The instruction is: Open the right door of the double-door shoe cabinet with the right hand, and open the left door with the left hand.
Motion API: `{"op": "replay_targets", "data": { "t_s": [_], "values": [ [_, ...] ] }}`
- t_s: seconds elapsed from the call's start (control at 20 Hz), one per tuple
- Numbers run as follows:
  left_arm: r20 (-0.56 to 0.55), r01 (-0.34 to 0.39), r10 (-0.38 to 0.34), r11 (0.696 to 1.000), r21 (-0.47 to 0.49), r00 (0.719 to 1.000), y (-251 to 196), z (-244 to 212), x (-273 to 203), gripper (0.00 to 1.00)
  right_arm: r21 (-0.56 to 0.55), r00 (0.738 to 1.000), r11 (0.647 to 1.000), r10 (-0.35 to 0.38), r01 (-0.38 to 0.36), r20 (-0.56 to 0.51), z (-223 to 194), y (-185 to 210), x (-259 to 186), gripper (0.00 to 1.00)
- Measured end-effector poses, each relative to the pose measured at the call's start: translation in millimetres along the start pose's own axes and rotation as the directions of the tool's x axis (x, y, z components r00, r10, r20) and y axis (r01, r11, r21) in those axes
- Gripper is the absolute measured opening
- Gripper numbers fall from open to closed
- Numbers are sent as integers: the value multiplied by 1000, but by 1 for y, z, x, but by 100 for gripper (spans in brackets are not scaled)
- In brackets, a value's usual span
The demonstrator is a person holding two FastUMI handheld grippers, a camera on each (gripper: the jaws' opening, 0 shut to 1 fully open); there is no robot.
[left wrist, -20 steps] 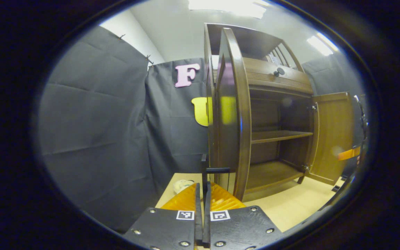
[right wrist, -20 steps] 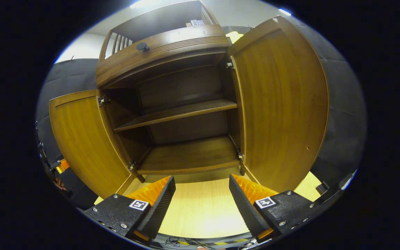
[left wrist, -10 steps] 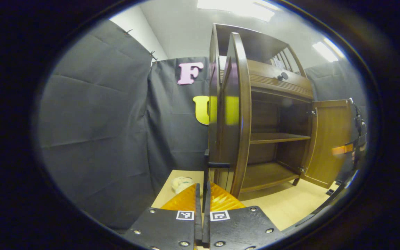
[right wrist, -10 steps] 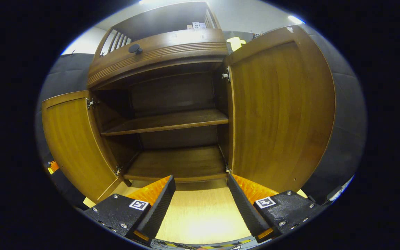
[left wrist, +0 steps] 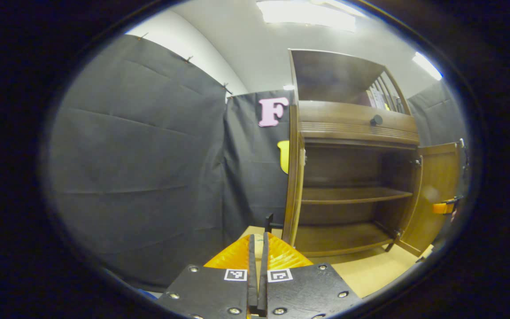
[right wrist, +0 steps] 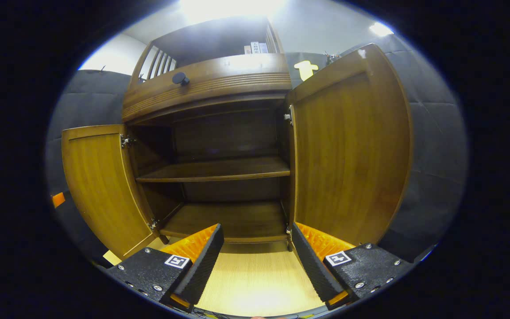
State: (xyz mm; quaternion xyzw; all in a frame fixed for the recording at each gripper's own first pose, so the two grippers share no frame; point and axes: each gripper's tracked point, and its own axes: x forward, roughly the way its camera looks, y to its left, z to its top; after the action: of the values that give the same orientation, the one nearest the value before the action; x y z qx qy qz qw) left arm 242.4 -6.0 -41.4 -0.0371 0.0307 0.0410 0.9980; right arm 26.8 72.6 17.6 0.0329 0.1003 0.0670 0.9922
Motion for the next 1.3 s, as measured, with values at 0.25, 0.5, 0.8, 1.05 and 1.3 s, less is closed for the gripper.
{"op": "replay_targets", "data": {
  "t_s": [0.25,0.5,0.8,1.05,1.3],
  "values": [
    [9,19,-18,993,-120,1000,-61,6,-14,40,-12,999,1000,8,-7,37,7,-24,-25,95],
    [5,12,-11,982,-189,1000,-99,12,-35,88,-32,997,999,11,-9,76,19,-51,-61,96],
    [73,52,-37,976,-214,997,-148,42,-63,94,-55,994,998,20,-15,107,21,-87,-105,92],
    [90,109,-93,976,-187,992,-189,61,-83,98,11,992,1000,4,-6,127,28,-117,-123,96],
    [74,137,-132,988,-75,989,-208,68,-99,98,59,991,998,22,-30,134,31,-119,-121,92]
  ]
}}
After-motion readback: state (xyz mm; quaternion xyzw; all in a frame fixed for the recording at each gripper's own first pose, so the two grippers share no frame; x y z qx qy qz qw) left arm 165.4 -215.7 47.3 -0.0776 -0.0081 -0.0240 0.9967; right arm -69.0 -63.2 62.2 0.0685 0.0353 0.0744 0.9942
